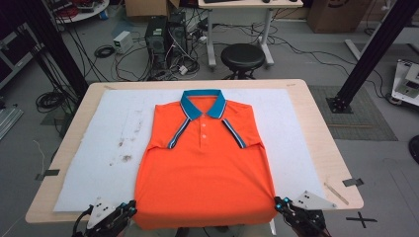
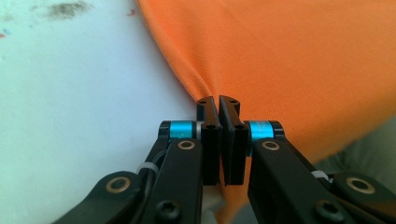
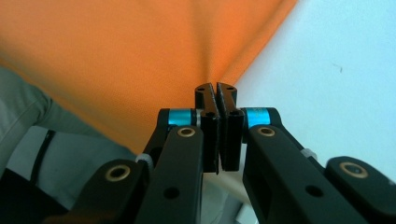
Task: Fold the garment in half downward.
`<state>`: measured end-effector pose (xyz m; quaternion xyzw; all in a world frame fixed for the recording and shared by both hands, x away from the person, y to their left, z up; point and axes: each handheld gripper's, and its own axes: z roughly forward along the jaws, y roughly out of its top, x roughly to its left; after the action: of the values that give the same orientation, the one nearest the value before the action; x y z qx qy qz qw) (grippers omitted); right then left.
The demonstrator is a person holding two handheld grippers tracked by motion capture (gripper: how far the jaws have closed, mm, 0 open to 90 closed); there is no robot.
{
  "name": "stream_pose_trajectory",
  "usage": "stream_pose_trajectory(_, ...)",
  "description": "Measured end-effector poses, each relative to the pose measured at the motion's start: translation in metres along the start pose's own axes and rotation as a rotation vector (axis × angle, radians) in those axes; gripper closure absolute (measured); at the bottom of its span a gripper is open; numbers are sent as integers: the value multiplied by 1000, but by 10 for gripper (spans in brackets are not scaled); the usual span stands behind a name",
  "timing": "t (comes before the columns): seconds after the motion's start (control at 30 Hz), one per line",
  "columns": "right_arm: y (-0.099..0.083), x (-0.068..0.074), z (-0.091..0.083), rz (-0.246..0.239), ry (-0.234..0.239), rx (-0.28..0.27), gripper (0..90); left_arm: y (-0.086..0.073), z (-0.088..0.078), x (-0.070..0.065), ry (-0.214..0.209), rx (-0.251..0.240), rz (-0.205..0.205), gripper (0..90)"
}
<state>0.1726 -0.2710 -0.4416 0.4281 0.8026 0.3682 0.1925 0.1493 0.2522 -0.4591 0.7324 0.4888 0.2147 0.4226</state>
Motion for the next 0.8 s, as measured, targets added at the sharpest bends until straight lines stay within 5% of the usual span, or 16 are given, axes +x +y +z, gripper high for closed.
stream_pose_trajectory(0.27,-11,6,-11,5,27,29,893,-4,-12,-5,-31,29,-2,862)
stream_pose_trajectory(0.43,-5,0,-7,62,26,-22,676,6,-7,0,-2,-36,-32,546)
stream_pose_trajectory(0.53,4,-5,2,69,-26,-30,655,15,3,6,4,-59,-51,544)
stream_pose_trajectory(0.7,15,-15,27,106,-75,6,654,24,24,10,5,-27,-66,565)
stream_pose_trajectory(0.8,17,-16,37,99,-78,22,735,24,34,7,35,-3,-45,619)
